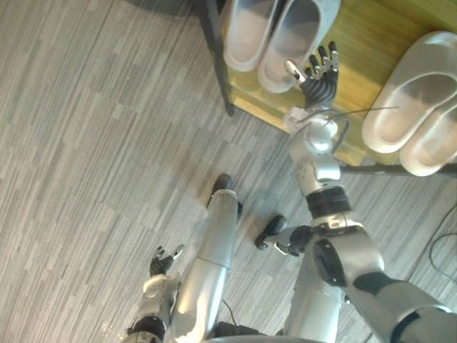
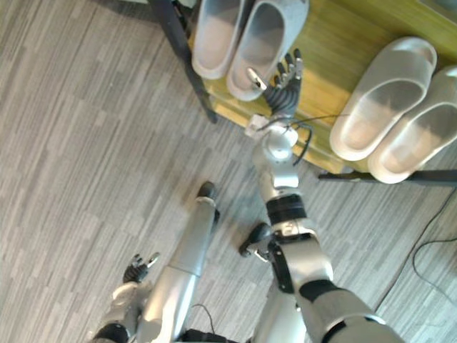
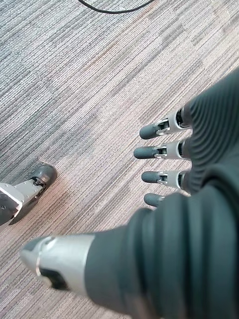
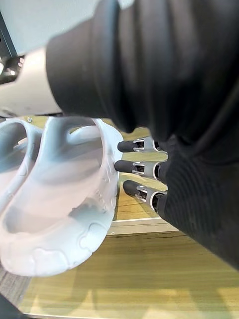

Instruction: Organize the slippers on the shoe rack

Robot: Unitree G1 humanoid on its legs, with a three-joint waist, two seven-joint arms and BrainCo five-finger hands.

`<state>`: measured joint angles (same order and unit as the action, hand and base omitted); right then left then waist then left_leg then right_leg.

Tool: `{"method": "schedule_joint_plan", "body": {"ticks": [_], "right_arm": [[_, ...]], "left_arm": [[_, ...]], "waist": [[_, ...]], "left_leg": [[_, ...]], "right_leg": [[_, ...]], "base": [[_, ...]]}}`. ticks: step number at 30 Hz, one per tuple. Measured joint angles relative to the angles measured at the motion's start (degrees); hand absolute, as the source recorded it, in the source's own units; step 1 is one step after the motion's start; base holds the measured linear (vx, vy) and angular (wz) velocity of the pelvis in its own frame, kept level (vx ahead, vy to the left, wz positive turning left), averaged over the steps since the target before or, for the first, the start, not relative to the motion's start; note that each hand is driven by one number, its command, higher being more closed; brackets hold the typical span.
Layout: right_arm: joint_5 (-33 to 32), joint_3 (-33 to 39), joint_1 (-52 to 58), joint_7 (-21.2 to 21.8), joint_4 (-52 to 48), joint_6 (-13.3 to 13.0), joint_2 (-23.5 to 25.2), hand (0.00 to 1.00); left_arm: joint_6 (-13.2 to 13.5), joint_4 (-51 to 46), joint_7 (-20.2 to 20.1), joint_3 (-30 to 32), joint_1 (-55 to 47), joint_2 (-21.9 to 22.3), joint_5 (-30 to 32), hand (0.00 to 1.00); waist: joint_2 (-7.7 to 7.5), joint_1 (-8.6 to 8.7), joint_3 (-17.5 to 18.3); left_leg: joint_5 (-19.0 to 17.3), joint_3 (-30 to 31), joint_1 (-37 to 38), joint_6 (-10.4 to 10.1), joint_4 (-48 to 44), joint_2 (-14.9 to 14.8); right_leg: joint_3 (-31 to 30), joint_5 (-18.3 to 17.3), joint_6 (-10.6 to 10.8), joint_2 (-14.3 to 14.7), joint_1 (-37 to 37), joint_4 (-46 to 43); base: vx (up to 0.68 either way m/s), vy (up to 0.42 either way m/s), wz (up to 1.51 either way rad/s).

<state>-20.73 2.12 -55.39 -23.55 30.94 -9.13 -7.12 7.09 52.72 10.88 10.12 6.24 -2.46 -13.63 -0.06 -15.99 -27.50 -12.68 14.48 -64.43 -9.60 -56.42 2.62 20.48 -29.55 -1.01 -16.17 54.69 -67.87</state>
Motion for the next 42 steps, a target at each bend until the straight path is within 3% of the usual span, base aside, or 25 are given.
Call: {"method": "schedule_joint_plan", "body": {"ticks": [12,16,23,27,35,38,42], "right_arm": [[-0.55,-0.16,-2.37,0.48,3.85,0.97,-4.64,0.0],[1.08,-2.15,0.52,0.52,-0.71,1.74,-5.26,0.0],[7.37,-3.75,14.29,1.45,-15.83,1.92,-5.37,0.0],[9.59,-6.95,25.45,4.98,-24.22,1.71,-5.44,0.0],[11.95,-11.29,44.55,13.82,-23.46,0.97,-4.93,0.0],[14.35,-11.03,48.64,15.89,-14.7,0.86,-4.85,0.0],[19.73,-8.68,52.06,16.53,-6.41,2.38,-4.56,0.0]], "left_arm": [[-0.04,0.97,-0.04,-0.01,0.03,0.02,-0.05,0.0],[-0.08,0.92,-0.09,-0.06,0.01,0.05,-0.07,0.0],[-0.2,0.15,-1.28,-1.19,-0.87,-0.07,-0.09,0.0],[-0.19,-0.85,-2.31,-2.29,-5.02,-1.2,-0.13,0.0],[-0.27,0.91,-3.81,-4.25,-11.75,-4.41,0.21,0.0],[-0.45,3.2,-5.01,-6.92,-12.65,-5.76,1.93,0.0],[-1.18,4.21,-6.12,-8.43,-12.71,-6.08,4.14,0.0]], "waist": [[0.12,-0.06,-0.05],[0.12,0.23,-0.06],[-0.01,1.85,0.01],[-0.71,3.92,0.55],[-3.33,6.25,10.75],[-2.52,7.89,14.36],[-0.94,9.55,16.32]], "left_leg": [[0.09,-0.14,-0.11,0.03,0.11,-0.34],[0.1,-0.95,1.59,0.02,0.24,-0.96],[0.4,-3.7,12.25,1.56,6.63,-2.96],[2.19,-7.89,23.2,3.07,15.56,-4.95],[6.54,-12.51,40.24,3.9,33.84,-6.28],[8.23,-13.5,45.73,4.38,40.33,-6.68],[10.92,-15.67,50.76,5.13,47.48,-6.48]], "right_leg": [[0.06,0.14,-0.27,0.08,0.22,0.11],[-0.42,0.62,-1.06,0.49,-1.3,0.82],[-0.75,2.5,-0.47,1.4,-11.2,7.86],[-1.28,5.31,0.5,2.11,-21.1,16.56],[-2.01,12.48,2.93,5.24,-36.5,37.25],[-2.23,16.67,3.98,7.18,-42.52,46.85],[-3.3,22.38,5.0,8.55,-47.99,57.59]], "base": [[0.0,0.001,0.0],[0.01,0.018,-0.1],[0.03,0.015,-0.09],[0.1,0.031,-0.09],[0.17,0.056,-0.16],[0.18,0.08,-0.21],[0.1,0.073,-0.23]]}}
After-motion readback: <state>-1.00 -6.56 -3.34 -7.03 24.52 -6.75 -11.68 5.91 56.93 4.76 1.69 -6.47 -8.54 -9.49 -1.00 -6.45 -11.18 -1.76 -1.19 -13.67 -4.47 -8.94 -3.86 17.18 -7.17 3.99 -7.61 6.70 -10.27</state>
